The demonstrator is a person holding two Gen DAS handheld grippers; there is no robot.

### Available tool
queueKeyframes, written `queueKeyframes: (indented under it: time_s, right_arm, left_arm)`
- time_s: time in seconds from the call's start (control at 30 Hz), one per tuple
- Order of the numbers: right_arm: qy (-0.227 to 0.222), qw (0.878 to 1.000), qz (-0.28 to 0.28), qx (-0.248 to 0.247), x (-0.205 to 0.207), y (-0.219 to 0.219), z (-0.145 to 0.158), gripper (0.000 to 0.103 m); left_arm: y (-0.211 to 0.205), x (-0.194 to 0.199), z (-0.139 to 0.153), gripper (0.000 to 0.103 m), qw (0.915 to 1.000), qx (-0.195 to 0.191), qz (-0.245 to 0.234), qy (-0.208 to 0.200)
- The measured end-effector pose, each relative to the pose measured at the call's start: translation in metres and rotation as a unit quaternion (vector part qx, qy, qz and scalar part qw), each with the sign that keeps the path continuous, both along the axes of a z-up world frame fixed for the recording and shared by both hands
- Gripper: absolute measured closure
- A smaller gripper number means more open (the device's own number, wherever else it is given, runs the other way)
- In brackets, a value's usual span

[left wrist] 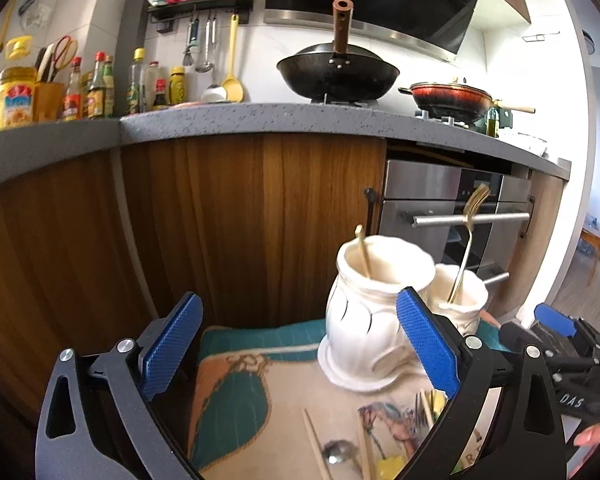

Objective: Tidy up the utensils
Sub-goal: 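Lower the gold fork into the smaller white pot and open the right gripper, then withdraw both open grippers from the holder back over the mat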

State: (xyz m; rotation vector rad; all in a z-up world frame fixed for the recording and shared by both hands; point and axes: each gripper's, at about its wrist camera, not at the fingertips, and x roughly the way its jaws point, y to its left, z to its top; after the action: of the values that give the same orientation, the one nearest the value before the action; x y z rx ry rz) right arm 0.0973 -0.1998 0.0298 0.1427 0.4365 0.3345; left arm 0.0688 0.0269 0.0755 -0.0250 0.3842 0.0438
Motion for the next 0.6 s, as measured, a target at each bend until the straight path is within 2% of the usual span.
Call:
queueKeyframes:
  time_s: [0.27, 0.5, 0.6]
  right_arm:
    - [-0.033, 0.999, -0.008, -0.039, -0.013, 0.011, -0.002, 0.005]
    - [-0.005, 1.0, 0.001, -0.017, -0.004, 0.005, -0.007, 0.005]
    - [-0.005, 1.0, -0.003, -0.016, -0.004, 0.002, -0.007, 0.005]
  left_arm:
    - [0.01, -0.004, -0.021, 0.006, 0.9994, -0.009, 0.015, 0.029]
    - [0.022, -0.011, -0.029, 0.005, 0.9985, -0.025, 0.037, 0.033]
    - [0.024, -0.011, -0.032, 0.005, 0.9976, -0.017, 0.049, 0.046]
